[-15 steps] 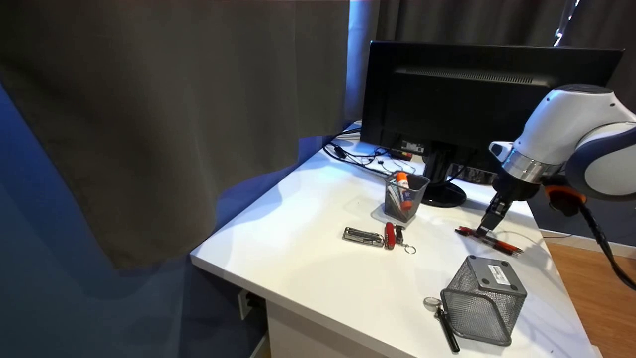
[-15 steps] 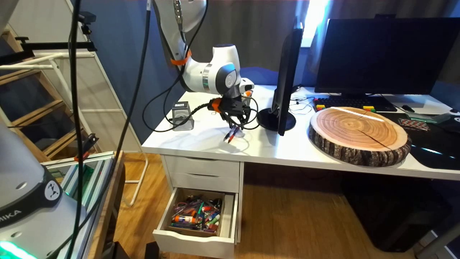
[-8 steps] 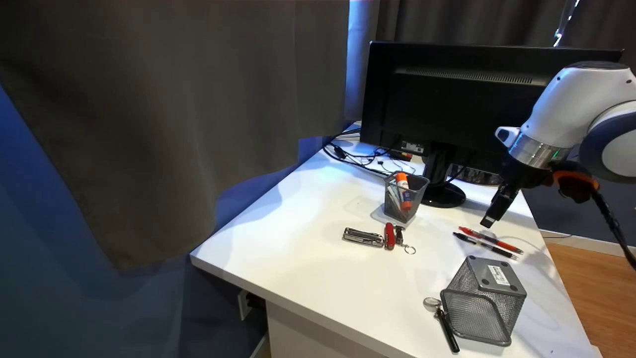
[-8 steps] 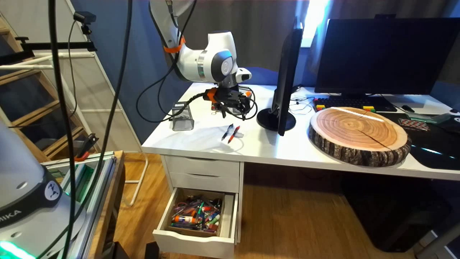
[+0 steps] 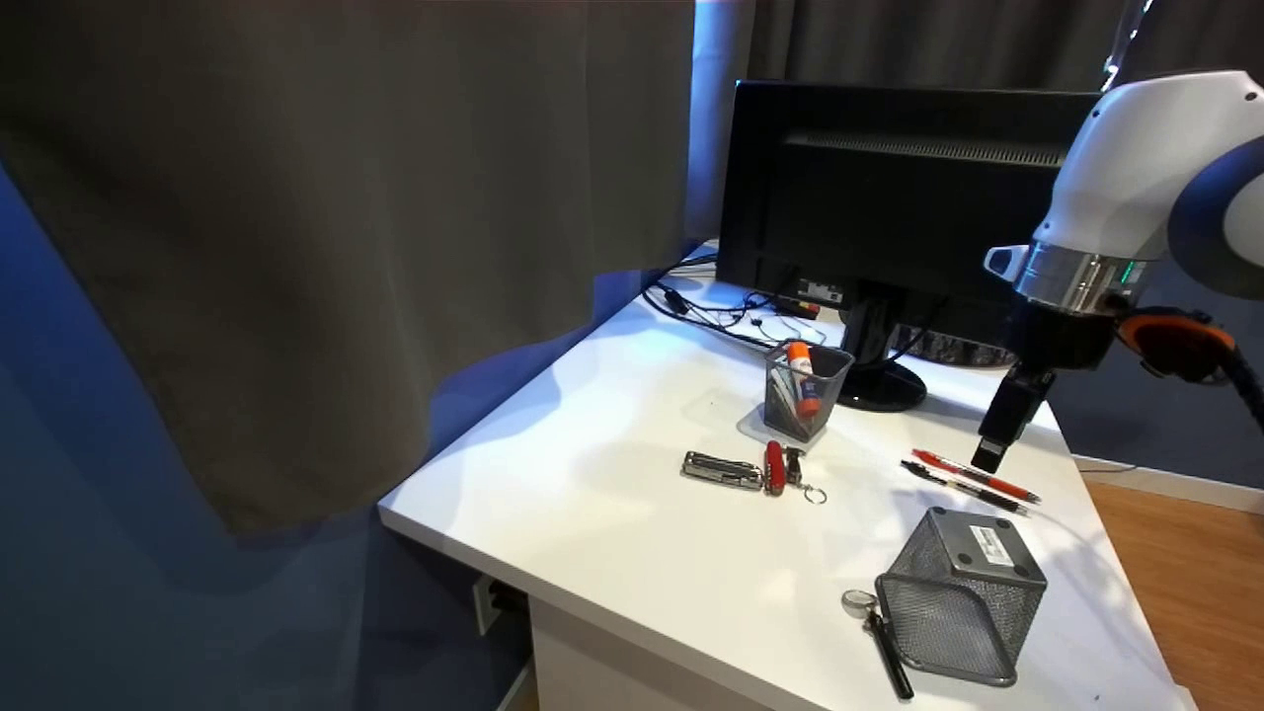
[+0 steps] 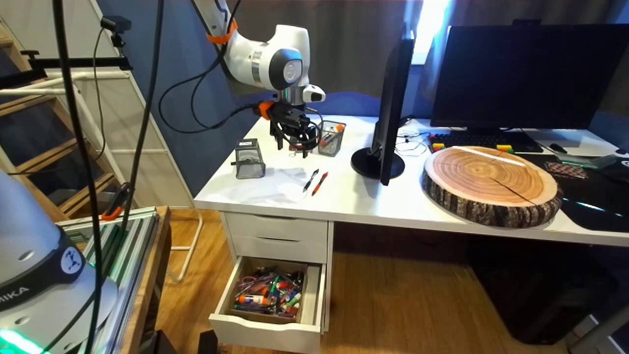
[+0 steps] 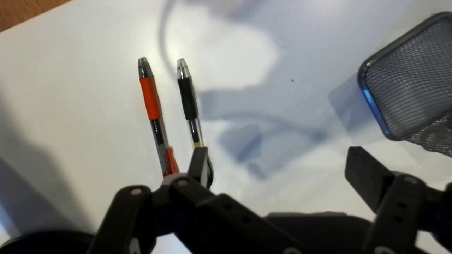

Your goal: Pick up the red and black pen together and put them on the table, turn the gray pen holder the right way up

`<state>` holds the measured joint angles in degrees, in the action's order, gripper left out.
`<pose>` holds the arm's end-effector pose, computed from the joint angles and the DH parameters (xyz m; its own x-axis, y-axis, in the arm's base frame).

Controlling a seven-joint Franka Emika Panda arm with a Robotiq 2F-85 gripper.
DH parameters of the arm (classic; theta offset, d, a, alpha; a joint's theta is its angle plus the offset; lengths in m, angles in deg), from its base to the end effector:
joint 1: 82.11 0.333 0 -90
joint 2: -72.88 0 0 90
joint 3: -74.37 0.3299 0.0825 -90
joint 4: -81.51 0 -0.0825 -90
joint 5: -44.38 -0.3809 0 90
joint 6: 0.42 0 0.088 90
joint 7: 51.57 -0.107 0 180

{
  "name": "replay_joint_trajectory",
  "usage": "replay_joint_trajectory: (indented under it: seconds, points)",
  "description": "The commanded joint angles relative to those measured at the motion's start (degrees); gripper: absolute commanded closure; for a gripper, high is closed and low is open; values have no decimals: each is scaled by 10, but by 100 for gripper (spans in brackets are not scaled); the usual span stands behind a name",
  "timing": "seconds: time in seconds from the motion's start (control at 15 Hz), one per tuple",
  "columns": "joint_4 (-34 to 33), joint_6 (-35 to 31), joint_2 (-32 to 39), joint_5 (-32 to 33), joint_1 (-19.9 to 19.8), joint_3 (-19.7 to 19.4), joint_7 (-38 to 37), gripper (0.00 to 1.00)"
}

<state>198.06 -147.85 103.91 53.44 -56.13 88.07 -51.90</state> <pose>0.4655 0.3852 0.1975 0.7071 0.7068 0.0203 0.7070 -0.7063 -0.0352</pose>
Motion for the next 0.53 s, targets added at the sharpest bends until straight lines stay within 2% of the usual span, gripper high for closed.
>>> replay_joint_trajectory:
  seconds: [0.0,0.2,0.47]
  points:
    - [-1,1,0,3,-3,4,-1,0]
    - [-1,1,2,3,-6,2,-1,0]
    - [-29,47,16,-68,-11,23,-48,0]
